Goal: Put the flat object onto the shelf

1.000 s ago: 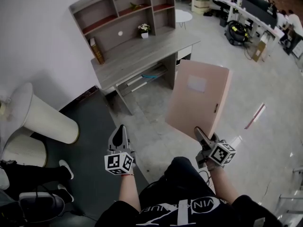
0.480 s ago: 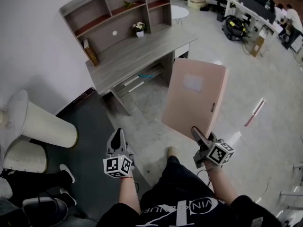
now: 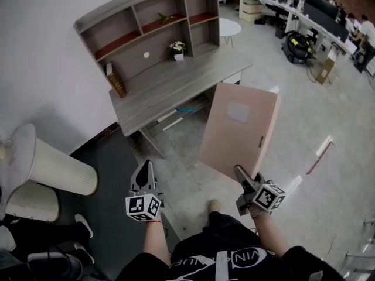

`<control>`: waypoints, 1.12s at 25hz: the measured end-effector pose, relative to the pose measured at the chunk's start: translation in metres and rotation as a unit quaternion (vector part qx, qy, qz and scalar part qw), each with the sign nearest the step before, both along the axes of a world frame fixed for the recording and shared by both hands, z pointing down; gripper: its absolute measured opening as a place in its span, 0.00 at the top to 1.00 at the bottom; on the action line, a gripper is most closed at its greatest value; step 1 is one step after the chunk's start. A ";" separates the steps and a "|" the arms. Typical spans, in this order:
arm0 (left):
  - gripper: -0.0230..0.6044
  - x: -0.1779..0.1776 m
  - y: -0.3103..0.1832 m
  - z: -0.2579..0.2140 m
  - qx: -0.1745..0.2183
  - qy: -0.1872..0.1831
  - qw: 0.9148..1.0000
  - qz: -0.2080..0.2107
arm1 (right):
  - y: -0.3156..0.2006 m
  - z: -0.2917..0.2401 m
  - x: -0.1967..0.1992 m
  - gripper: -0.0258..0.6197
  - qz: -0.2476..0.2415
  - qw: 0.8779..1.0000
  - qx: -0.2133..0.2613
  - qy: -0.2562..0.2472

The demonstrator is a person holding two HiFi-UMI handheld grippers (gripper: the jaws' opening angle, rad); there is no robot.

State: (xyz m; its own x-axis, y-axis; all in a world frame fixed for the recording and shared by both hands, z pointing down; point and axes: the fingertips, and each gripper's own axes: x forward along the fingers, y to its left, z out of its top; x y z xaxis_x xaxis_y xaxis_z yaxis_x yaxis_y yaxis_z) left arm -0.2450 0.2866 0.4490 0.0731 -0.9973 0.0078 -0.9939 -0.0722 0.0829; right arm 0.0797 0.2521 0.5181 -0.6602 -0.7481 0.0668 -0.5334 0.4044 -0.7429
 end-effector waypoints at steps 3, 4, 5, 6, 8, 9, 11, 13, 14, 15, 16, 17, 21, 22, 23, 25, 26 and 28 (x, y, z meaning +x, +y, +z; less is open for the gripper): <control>0.96 -0.003 -0.027 -0.006 0.006 0.001 1.000 -0.001 | -0.026 0.001 -0.004 0.50 -0.005 1.000 -0.002 0.003; 0.96 -0.003 -0.034 -0.007 0.007 0.001 1.000 -0.002 | -0.035 0.001 -0.006 0.50 -0.007 1.000 -0.003 0.003; 0.96 -0.003 -0.041 -0.007 0.006 0.002 1.000 -0.002 | -0.042 0.001 -0.007 0.50 -0.008 1.000 -0.003 0.002; 0.96 -0.002 -0.048 -0.005 0.005 0.002 1.000 -0.002 | -0.049 0.001 -0.008 0.50 -0.009 1.000 -0.004 0.000; 0.96 -0.001 -0.060 -0.003 0.000 0.003 1.000 -0.002 | -0.062 0.002 -0.010 0.50 -0.009 1.000 -0.008 -0.002; 0.96 -0.001 -0.066 -0.002 -0.002 0.002 1.000 -0.002 | -0.069 0.003 -0.011 0.50 -0.009 1.000 -0.010 -0.004; 0.96 -0.001 -0.077 -0.003 -0.004 -0.002 1.000 -0.001 | -0.080 0.006 -0.011 0.50 -0.009 1.000 -0.015 -0.006; 0.96 -0.004 -0.086 -0.005 -0.002 -0.004 1.000 -0.005 | -0.090 0.008 -0.012 0.50 -0.008 1.000 -0.020 -0.007; 0.96 -0.006 -0.090 -0.007 0.001 -0.003 1.000 -0.009 | -0.095 0.010 -0.012 0.50 -0.009 1.000 -0.022 -0.007; 0.96 -0.008 -0.094 -0.008 0.004 0.000 1.000 -0.013 | -0.100 0.011 -0.013 0.50 -0.011 1.000 -0.024 -0.006; 0.96 -0.010 -0.097 -0.009 0.006 0.002 1.000 -0.016 | -0.104 0.011 -0.013 0.50 -0.013 1.000 -0.024 -0.006; 0.96 -0.010 -0.099 -0.009 0.008 0.003 1.000 -0.017 | -0.108 0.012 -0.013 0.50 -0.014 1.000 -0.024 -0.005; 0.96 -0.007 -0.109 -0.009 0.007 0.001 1.000 -0.019 | -0.120 0.008 -0.013 0.50 -0.018 1.000 -0.024 -0.005; 0.96 -0.008 -0.111 -0.010 0.008 0.002 1.000 -0.020 | -0.122 0.008 -0.013 0.50 -0.018 0.999 -0.025 -0.007; 0.96 -0.008 -0.112 -0.011 0.009 0.002 1.000 -0.020 | -0.123 0.008 -0.014 0.50 -0.019 0.999 -0.025 -0.008; 0.96 -0.008 -0.117 -0.012 0.010 -0.001 1.000 -0.018 | -0.127 0.008 -0.013 0.50 -0.018 0.999 -0.026 -0.011; 0.96 -0.009 -0.119 -0.014 0.012 -0.002 1.000 -0.018 | -0.129 0.009 -0.013 0.50 -0.019 0.999 -0.027 -0.012; 0.96 -0.010 -0.122 -0.016 0.014 0.002 1.000 -0.024 | -0.131 0.009 -0.013 0.50 -0.022 0.999 -0.031 -0.013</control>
State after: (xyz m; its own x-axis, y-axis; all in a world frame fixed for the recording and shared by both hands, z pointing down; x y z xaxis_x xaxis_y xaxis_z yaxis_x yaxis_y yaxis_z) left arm -0.2553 0.1643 0.4332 0.0254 -0.9995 -0.0206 -0.9959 -0.0271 0.0865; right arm 0.0666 0.1216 0.5269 -0.6946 -0.7131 0.0946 -0.4961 0.3796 -0.7809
